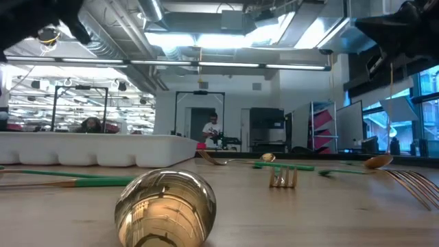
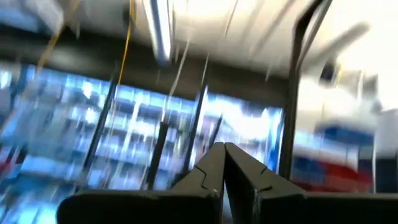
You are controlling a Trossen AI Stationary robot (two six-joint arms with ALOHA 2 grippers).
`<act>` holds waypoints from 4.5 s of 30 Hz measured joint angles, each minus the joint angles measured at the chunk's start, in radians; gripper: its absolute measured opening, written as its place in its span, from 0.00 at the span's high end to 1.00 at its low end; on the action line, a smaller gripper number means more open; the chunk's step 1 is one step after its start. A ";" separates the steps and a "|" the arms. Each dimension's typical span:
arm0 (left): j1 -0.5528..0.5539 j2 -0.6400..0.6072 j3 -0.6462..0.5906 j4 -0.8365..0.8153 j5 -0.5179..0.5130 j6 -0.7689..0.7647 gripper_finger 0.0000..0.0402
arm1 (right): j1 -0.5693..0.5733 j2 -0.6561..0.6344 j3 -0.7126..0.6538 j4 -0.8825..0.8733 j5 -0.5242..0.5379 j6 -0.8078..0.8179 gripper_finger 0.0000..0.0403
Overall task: Sort silverware
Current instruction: Put the green fork into the white silverware tray
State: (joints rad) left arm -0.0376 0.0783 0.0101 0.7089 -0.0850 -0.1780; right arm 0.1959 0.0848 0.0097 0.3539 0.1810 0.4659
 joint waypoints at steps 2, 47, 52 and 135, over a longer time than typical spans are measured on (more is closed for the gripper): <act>0.000 0.000 0.000 0.095 0.000 0.003 0.99 | 0.000 0.000 0.000 0.014 0.000 0.000 0.99; -0.303 1.345 1.102 -1.433 0.163 -0.637 0.99 | 0.000 0.346 0.543 -0.312 0.125 -0.016 0.67; -0.311 1.447 1.101 -1.466 0.140 -0.658 0.99 | 0.000 0.409 0.590 -0.311 0.067 -0.030 0.67; -0.373 1.586 1.098 -1.399 0.097 -0.697 0.99 | 0.000 0.588 0.601 -0.300 -0.018 -0.030 0.67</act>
State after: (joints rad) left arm -0.4108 1.6645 1.1084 -0.6903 0.0117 -0.8753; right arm 0.1959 0.6724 0.6109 0.0544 0.1631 0.4360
